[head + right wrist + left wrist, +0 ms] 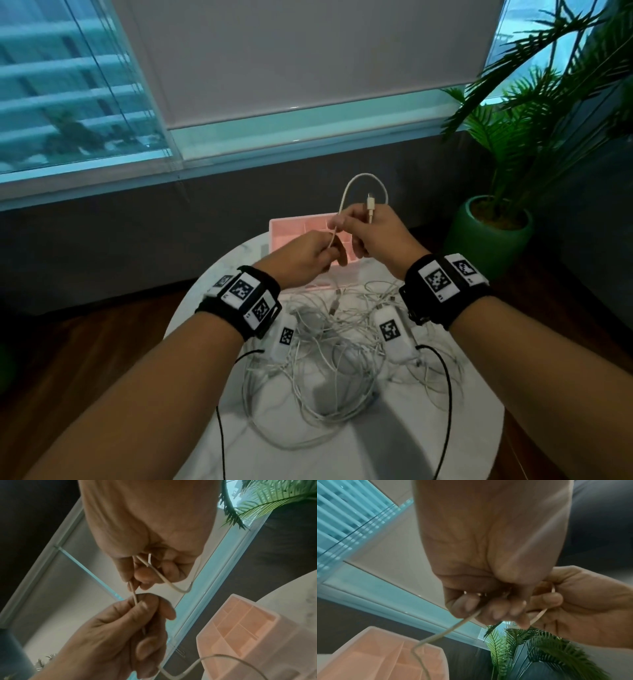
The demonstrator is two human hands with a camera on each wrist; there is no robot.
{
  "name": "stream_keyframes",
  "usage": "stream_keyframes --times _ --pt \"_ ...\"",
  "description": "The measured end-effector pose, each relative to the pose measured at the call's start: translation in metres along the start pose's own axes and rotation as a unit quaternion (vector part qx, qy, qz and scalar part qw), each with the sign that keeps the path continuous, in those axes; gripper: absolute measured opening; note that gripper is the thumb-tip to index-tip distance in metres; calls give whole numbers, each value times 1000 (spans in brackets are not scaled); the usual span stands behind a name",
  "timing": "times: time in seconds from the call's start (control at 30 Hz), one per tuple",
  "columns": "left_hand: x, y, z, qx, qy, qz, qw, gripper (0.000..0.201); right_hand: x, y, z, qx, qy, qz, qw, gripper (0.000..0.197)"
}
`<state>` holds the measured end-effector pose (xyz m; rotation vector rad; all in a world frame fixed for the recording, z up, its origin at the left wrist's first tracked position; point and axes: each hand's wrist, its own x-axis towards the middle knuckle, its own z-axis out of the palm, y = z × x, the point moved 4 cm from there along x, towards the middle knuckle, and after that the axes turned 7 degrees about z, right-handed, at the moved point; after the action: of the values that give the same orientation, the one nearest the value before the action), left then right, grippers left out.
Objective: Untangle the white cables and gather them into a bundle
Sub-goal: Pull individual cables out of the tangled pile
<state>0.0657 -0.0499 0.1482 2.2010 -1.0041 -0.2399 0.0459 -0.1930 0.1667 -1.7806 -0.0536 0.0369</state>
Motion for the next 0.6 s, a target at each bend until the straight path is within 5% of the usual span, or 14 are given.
stream_keyframes --times 0.1,0.33,0.6 --pt "-13 -16 18 -78 1 -18 997 26 4 0 0 66 20 30 997 21" --pt "-70 -83 52 -116 57 -93 987 29 13 12 -69 153 204 73 964 14" --pt "-90 -104 53 -97 113 -124 981 24 -11 112 -98 -7 232 222 947 17"
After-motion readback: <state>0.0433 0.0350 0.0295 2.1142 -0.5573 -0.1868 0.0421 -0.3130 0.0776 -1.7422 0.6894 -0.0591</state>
